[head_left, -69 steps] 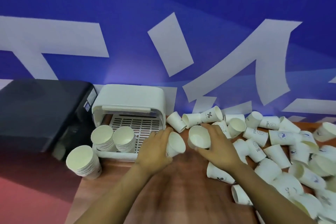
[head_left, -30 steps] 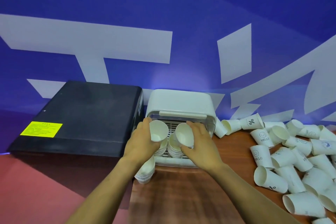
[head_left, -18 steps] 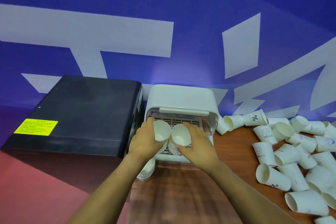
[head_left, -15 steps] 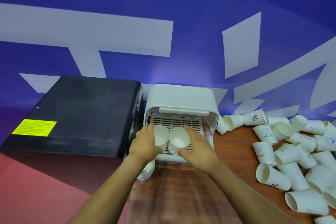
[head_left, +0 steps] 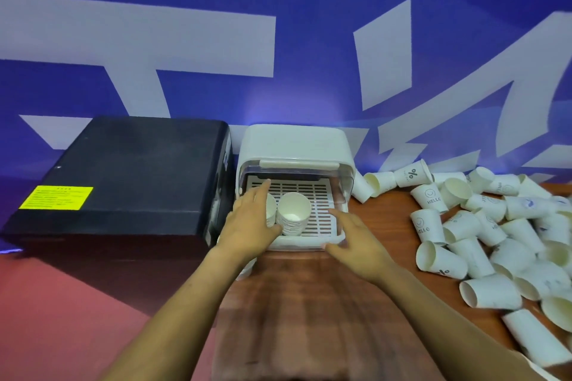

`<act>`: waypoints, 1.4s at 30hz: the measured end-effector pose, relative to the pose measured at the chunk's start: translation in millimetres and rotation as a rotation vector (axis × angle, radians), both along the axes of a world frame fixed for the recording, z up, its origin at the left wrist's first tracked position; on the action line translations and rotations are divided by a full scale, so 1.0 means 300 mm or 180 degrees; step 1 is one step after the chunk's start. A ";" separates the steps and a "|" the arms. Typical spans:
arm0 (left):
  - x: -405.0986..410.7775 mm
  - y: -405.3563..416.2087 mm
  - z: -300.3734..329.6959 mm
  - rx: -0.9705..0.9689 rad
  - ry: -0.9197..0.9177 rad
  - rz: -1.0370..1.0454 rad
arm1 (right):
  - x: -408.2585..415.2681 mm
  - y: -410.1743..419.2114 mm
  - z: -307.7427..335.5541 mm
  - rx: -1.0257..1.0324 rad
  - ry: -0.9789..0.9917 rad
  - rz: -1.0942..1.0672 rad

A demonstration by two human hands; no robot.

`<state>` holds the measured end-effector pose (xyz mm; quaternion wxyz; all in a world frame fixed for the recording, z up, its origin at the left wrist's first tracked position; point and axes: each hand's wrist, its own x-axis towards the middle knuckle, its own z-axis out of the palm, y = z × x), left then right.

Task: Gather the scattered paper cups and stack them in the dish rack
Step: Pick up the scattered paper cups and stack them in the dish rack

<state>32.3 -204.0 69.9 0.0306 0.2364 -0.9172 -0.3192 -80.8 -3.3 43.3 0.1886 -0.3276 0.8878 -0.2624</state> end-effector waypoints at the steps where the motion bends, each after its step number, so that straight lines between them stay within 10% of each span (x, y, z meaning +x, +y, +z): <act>1: 0.002 0.022 0.005 0.0035 0.0101 -0.0021 | 0.015 0.037 -0.001 0.0046 -0.0035 -0.0051; 31: -0.412 1.032 -0.154 0.0017 -0.0813 -0.0660 | -0.428 1.068 -0.096 0.0912 0.0189 -0.0015; 42: -0.625 1.145 -0.283 -0.1025 -0.1614 -0.0806 | -0.539 1.154 -0.180 0.1645 0.0527 0.0594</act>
